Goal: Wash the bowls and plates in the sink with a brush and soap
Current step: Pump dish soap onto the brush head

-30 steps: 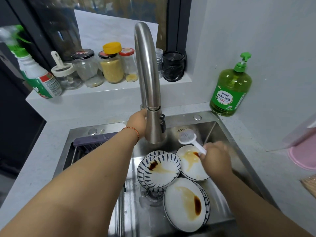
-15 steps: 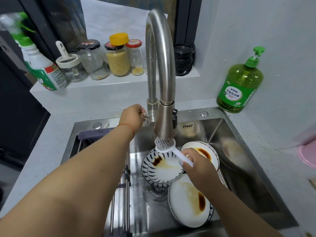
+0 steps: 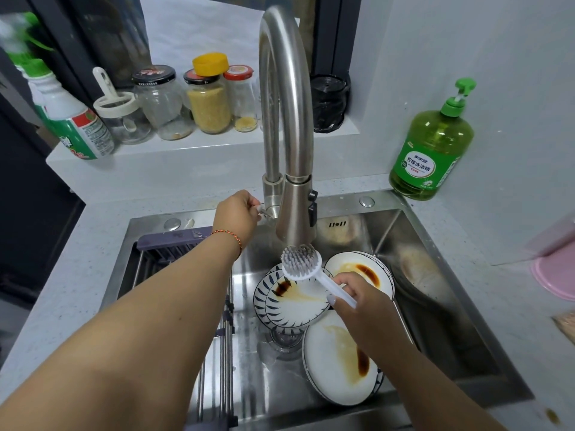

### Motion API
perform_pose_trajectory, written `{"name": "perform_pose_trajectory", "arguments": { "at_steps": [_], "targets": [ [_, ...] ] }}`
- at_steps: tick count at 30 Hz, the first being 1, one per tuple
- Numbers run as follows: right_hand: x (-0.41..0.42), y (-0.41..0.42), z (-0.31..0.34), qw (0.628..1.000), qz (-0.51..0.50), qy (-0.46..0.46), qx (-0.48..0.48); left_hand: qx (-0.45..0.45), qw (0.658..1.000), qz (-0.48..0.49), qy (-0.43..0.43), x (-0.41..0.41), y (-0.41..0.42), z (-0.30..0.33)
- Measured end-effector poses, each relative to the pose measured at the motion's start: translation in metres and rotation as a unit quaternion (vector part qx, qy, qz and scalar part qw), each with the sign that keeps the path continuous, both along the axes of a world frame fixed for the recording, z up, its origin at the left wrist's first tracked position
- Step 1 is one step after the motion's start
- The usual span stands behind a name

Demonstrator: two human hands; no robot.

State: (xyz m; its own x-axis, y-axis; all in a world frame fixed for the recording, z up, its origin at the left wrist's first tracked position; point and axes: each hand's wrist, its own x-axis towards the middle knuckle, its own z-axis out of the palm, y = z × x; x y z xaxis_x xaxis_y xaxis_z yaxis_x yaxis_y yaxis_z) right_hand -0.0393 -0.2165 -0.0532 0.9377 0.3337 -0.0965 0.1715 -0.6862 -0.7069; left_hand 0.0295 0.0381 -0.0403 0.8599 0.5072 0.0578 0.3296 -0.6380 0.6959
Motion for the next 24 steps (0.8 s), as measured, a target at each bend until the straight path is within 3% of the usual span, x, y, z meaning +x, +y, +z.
{"name": "perform_pose_trajectory", "arguments": {
  "at_steps": [18,24],
  "targets": [
    [-0.006,0.003,-0.002,1.0,0.008,0.016,-0.001,0.003,1.0,-0.006,0.002,-0.005,-0.003,-0.003],
    [0.001,0.005,0.005,0.999,0.011,0.012,0.04,0.034,0.999,-0.01,0.024,0.005,0.006,0.004]
  ]
}}
